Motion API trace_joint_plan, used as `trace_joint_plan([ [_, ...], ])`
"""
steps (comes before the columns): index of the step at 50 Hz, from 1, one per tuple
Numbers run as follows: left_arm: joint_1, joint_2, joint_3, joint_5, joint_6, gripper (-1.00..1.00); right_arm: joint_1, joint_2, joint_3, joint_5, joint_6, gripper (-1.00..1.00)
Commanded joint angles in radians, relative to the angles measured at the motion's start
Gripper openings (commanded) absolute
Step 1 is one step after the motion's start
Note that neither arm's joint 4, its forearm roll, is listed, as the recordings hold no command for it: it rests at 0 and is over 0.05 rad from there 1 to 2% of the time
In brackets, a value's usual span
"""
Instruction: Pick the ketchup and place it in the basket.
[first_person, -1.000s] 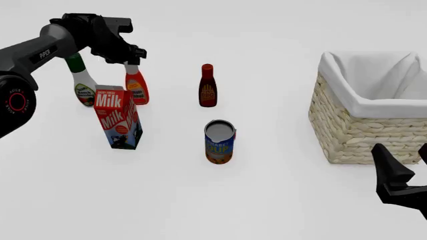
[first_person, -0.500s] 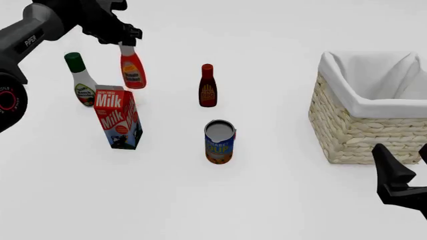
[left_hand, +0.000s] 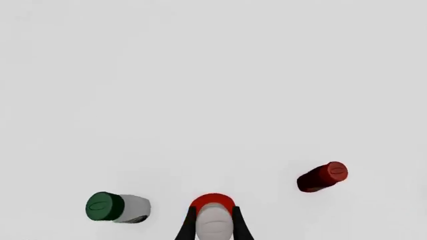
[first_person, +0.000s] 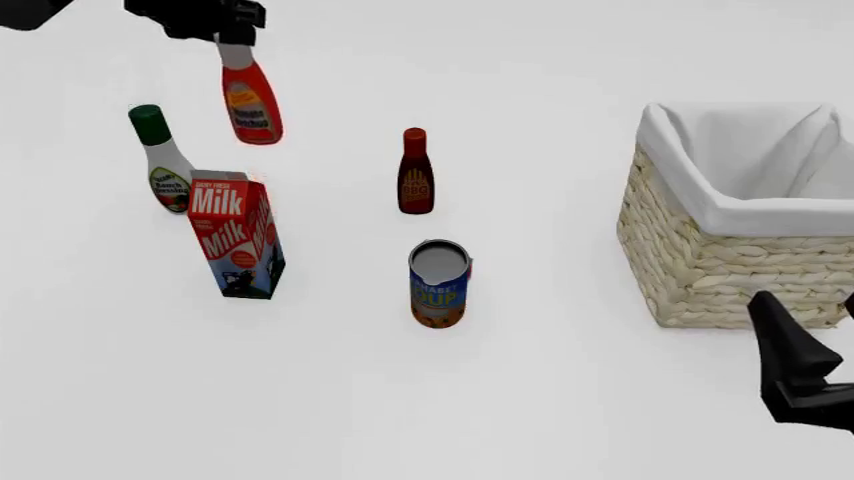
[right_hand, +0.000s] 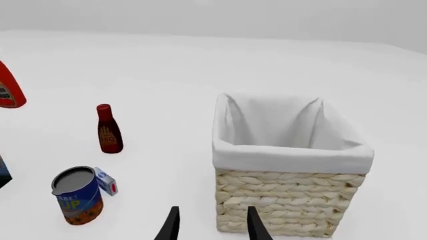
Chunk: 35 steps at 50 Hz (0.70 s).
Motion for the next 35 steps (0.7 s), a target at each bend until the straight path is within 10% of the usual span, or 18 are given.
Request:
trace_joint_plan([
  [1,-0.021,-0.126,0.037,0.037,0.020,-1.00,0.071,-0.127,-0.038,0.121,-0.048,1.00],
  [35,-0.108,-0.441,0.287,0.093,0.015,-1.00,0.468,0.059,-0.306,0.156,-0.110,1.00],
])
